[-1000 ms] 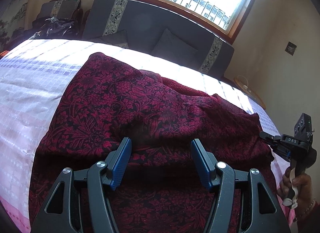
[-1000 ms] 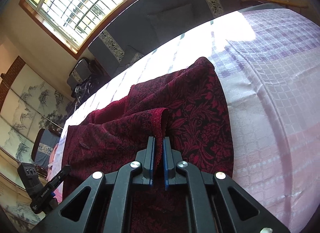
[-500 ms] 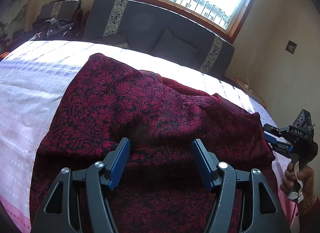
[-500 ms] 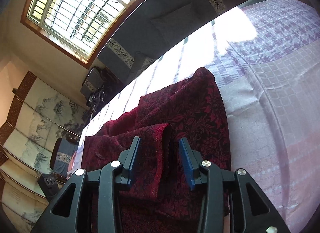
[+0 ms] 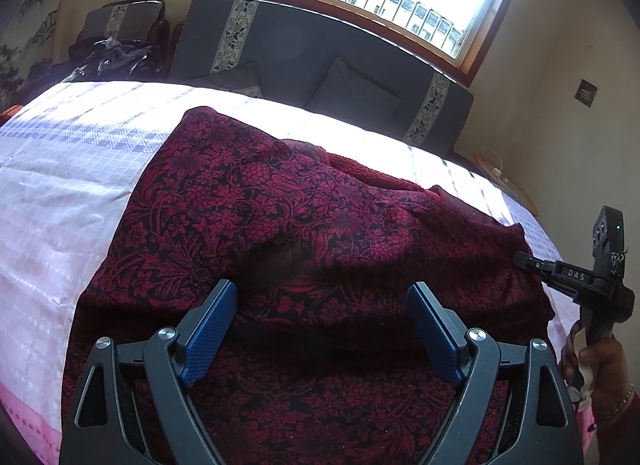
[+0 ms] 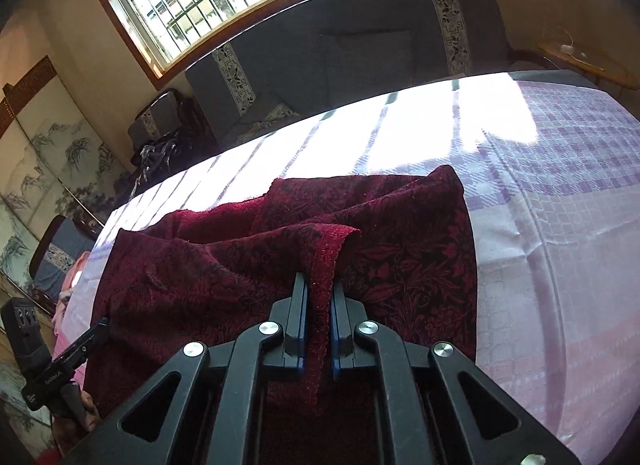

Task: Fold small clothes
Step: 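Lay the folded edge down and open the right gripper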

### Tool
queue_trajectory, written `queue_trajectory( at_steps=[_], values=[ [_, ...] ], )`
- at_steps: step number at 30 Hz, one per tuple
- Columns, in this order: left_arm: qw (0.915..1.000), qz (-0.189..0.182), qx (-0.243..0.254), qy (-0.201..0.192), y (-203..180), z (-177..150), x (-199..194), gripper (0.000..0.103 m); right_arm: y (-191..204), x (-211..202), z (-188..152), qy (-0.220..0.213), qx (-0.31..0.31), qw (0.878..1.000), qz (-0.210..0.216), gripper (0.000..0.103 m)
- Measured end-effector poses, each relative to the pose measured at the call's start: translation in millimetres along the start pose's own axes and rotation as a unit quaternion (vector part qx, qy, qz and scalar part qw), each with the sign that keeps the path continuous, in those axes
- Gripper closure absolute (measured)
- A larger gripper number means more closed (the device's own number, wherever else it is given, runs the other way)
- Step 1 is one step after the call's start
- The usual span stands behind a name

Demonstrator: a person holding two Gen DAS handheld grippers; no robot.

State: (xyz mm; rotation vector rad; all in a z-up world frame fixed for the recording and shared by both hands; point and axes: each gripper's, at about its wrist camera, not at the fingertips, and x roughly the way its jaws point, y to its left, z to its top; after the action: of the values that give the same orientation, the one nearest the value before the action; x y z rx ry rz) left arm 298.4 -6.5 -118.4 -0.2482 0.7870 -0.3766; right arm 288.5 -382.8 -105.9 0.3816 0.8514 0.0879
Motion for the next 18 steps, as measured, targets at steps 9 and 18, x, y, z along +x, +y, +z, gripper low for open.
queue_trajectory(
  at_steps=[9, 18],
  values=[
    [0.9999, 0.003, -0.014, 0.009, 4.7, 0.1, 3.5, 0.017, -11.1, 10.0, -9.9, 0.006, 0.016, 1.0, -0.015, 0.095],
    [0.9989, 0.04, 0.008, 0.025, -7.5, -0.1, 11.1, 0.017, -4.9, 4.3, -11.2, 0.006, 0.006, 1.0, -0.029, 0.087]
  ],
)
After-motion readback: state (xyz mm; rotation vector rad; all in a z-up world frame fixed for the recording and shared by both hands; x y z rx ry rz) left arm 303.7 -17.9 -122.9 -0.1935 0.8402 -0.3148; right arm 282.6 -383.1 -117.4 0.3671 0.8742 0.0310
